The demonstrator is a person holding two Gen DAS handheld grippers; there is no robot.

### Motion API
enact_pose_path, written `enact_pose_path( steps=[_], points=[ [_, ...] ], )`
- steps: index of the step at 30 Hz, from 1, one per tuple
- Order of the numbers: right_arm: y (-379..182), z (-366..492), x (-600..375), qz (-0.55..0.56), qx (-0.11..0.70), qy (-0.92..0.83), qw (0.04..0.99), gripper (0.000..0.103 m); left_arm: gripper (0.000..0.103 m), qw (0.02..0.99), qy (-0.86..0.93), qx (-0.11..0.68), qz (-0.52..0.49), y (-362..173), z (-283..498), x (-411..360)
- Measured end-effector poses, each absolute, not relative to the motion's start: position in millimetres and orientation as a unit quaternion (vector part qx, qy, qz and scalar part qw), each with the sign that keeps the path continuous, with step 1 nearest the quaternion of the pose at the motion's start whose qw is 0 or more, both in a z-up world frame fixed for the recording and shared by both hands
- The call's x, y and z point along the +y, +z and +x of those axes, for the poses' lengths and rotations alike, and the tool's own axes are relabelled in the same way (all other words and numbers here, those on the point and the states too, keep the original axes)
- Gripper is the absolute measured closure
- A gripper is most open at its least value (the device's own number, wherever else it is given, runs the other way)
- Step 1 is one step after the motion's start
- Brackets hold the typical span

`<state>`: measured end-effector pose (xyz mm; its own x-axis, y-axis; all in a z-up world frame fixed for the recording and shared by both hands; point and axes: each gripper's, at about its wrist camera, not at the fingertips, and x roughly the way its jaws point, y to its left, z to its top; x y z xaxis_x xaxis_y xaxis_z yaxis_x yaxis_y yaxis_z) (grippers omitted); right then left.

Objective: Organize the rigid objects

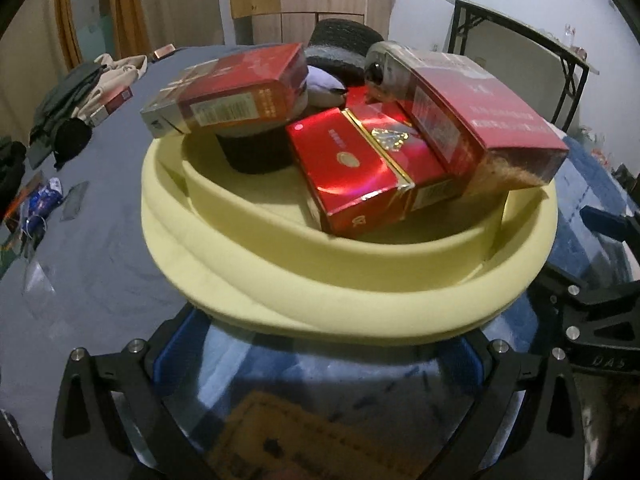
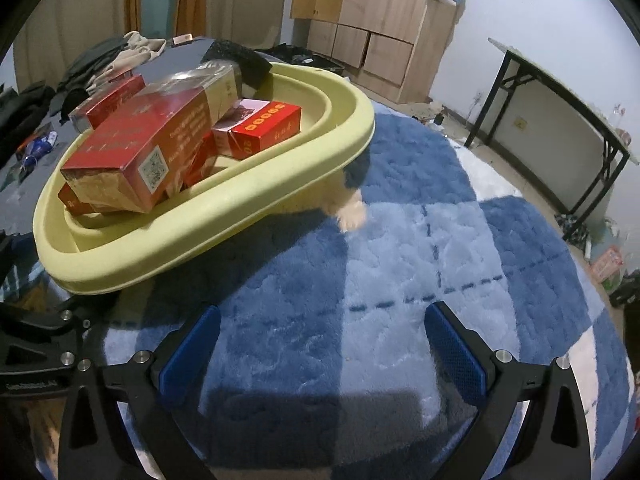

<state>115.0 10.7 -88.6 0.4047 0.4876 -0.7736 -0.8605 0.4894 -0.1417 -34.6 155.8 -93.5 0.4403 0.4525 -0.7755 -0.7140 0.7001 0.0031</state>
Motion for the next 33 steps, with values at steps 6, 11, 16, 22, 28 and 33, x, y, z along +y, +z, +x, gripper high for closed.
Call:
enact_pose_path(
  steps=[6, 11, 16, 22, 28, 33],
  points=[
    [-88.6, 113.9, 8.8, -0.277, 0.338, 0.425, 0.793, 0.0, 0.0, 0.833, 0.346, 0.395, -0.174, -94.4, -37.7, 159.1],
    [-89.6, 116.3, 4.9, -0.269, 0.34, 0.429, 0.792, 0.0, 0.0, 0.833, 0.345, 0.395, -0.175, -94.7, -37.3, 162.6],
    [-89.0, 116.3, 4.7, -0.269, 0.34, 0.429, 0.792, 0.0, 0.0, 0.834, 0.344, 0.394, -0.177, -94.7, -37.7, 160.0],
    [-89.0, 117.2, 4.1, -0.27, 0.34, 0.429, 0.793, 0.0, 0.0, 0.834, 0.344, 0.393, -0.177, -94.6, -38.0, 158.8],
    [-88.9, 116.2, 4.6, -0.269, 0.34, 0.429, 0.792, 0.0, 0.0, 0.834, 0.344, 0.393, -0.178, -94.6, -38.3, 158.8],
    [-89.0, 116.5, 4.4, -0.269, 0.34, 0.429, 0.792, 0.0, 0.0, 0.834, 0.344, 0.393, -0.177, -94.7, -38.3, 159.2]
  ],
)
